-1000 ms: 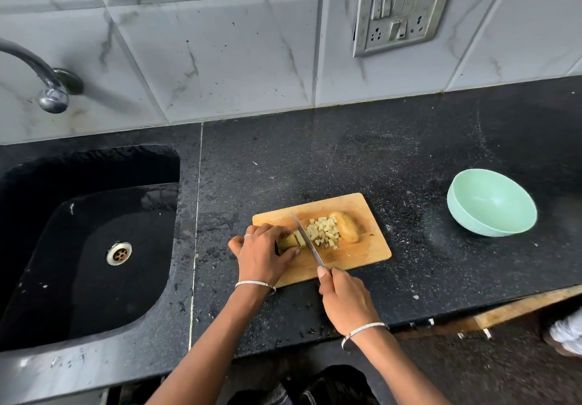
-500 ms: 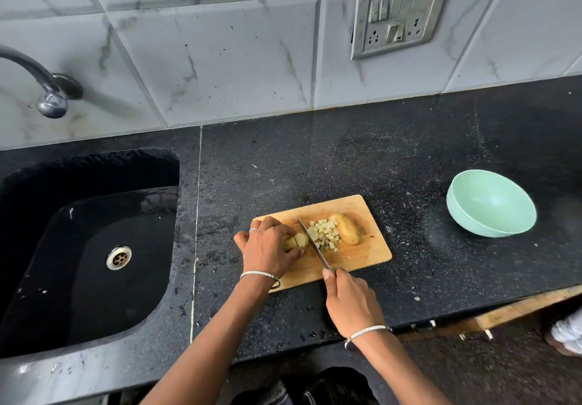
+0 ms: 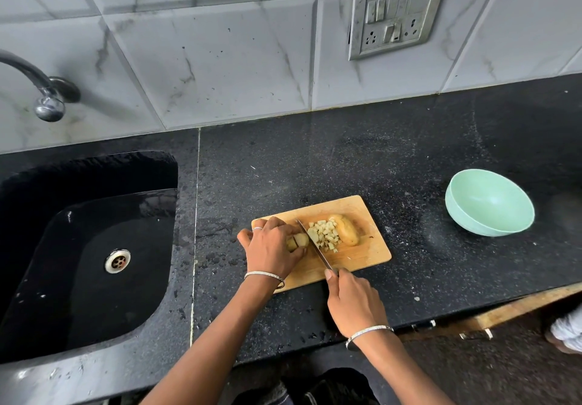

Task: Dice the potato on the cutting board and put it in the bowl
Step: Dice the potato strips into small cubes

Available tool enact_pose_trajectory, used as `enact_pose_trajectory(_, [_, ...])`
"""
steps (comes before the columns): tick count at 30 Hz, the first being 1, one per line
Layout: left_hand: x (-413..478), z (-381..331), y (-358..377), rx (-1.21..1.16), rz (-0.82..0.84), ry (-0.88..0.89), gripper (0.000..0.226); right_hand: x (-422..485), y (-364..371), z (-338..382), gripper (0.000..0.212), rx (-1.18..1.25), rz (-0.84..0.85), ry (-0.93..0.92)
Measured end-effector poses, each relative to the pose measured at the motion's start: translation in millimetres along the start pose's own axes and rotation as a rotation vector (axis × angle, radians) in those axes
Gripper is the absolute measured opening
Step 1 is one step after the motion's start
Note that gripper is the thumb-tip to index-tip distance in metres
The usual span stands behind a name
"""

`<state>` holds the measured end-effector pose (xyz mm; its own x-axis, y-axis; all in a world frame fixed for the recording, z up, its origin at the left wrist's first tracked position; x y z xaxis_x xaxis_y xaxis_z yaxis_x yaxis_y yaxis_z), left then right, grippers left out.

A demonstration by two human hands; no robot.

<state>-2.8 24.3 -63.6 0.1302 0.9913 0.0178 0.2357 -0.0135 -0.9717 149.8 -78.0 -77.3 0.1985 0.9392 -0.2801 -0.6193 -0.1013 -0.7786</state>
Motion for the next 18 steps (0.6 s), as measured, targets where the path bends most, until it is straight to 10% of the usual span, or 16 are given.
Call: enact_pose_trajectory(18, [2.6, -2.7, -3.9, 0.019, 0.012, 0.012, 0.039, -7.8, 1.5, 3.3, 0.036, 0.104, -0.017, -0.009])
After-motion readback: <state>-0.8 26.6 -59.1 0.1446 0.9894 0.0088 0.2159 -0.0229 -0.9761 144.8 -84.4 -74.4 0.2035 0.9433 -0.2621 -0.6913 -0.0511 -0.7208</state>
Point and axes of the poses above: each hand's wrist, its own x-axis towards the middle knuckle, its own y-axis out of the palm, z = x × y, the point moved 7 cm from there along x, towards the middle knuckle, and after that the axes turned 8 degrees about x, right-handed, at the moved point
